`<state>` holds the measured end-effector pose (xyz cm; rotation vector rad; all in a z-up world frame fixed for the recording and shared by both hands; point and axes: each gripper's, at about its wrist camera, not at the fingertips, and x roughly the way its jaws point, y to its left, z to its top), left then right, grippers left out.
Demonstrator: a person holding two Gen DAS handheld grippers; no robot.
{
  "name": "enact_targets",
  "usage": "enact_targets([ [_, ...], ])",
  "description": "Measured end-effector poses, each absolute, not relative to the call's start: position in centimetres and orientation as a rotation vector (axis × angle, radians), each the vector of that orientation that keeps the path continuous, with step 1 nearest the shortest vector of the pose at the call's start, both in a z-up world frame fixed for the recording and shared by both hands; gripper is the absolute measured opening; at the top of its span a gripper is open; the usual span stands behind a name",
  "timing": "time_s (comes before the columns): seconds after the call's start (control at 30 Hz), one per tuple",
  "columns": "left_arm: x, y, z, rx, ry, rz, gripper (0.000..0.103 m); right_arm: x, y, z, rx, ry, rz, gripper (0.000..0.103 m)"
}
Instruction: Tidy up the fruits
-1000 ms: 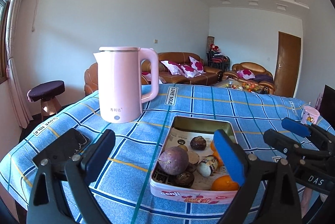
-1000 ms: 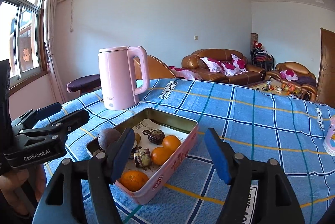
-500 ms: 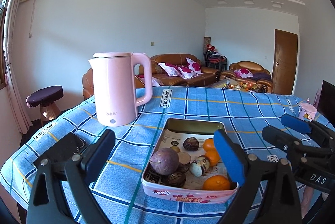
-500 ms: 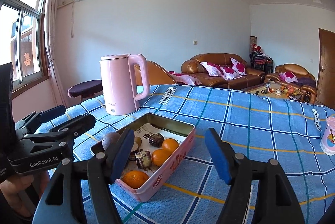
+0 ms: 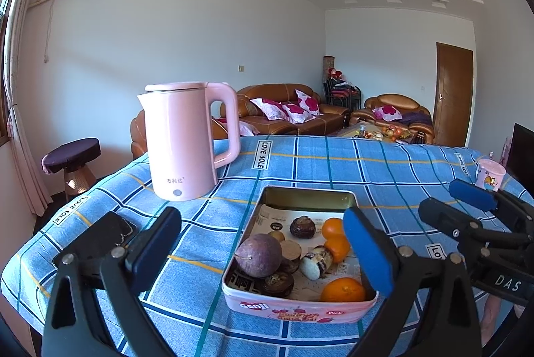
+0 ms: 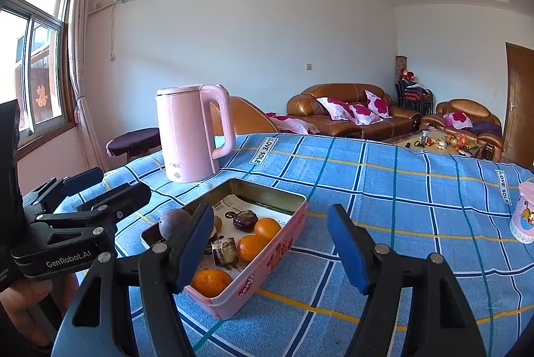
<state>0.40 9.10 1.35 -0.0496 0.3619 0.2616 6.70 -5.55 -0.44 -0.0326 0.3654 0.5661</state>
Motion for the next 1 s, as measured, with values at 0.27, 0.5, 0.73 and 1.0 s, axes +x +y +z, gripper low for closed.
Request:
enact_targets([
  [0.27, 0.2, 8.5, 1.8, -0.038, 0.347, 0.246, 0.103, 6.5, -6.4, -0.3, -0.027, 0.357, 0.552, 0.072],
  [0.5, 0.5, 8.0, 1.9, -0.032, 0.365, 0.251, 0.103, 6.5, -7.2, 0.0, -0.022, 0.35, 0.536, 0.072],
  [0.73, 0.8, 7.8, 1.8, -0.032, 0.375, 0.269, 0.103, 6.4, -7.6, -0.1, -0.029, 0.345, 0.53, 0.072],
  [1.0, 0.6, 6.9, 1.8, -0.02, 0.37, 0.241, 0.103, 6.6, -8.5, -0.1, -0.024, 0.354, 0.524, 0.072],
])
